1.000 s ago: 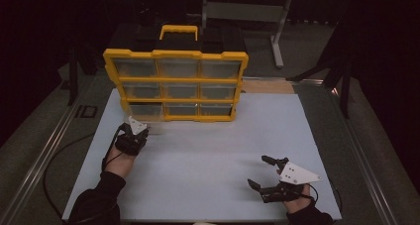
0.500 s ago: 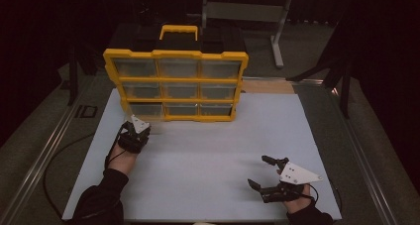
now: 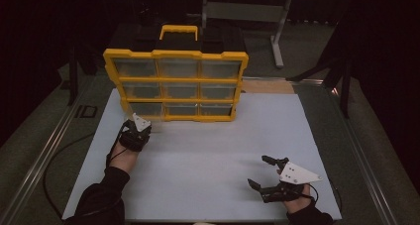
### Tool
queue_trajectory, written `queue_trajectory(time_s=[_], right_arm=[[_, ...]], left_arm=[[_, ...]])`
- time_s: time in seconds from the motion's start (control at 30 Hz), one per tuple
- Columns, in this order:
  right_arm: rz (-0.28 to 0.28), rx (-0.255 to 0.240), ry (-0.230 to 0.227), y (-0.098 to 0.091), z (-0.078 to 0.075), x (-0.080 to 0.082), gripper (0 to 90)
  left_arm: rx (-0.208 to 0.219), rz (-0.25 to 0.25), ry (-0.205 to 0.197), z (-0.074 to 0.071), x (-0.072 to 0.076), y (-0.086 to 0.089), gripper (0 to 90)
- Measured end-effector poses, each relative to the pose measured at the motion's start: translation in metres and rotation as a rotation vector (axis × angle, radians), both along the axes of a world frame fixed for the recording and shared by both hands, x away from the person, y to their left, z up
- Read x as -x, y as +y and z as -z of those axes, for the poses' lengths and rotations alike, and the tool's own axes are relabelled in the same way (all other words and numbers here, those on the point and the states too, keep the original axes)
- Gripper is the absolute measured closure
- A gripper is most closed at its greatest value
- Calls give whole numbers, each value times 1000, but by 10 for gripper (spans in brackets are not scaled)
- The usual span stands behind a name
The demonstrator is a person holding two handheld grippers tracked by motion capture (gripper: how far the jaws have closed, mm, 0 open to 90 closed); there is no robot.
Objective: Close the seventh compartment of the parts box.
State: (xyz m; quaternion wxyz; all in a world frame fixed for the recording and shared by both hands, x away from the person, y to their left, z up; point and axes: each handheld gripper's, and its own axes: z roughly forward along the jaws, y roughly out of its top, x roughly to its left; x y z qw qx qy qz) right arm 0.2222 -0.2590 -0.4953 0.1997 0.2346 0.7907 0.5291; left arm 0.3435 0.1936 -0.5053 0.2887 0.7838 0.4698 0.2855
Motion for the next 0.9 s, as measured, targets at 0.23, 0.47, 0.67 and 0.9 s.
queue_trajectory(time_s=[0.23, 0.47, 0.67, 0.9], right_arm=[[1, -1, 3, 0, 0, 0, 115], [2, -2, 4, 0, 0, 0, 116], [2, -2, 6, 0, 0, 0, 116], [4, -2, 4, -1, 0, 0, 116]], left_arm=[[-2, 1, -2, -1, -5, 0, 898], [-7, -1, 0, -3, -10, 1, 898], [-4, -1, 3, -3, -14, 1, 898], [-2, -4, -1, -4, -18, 2, 898]])
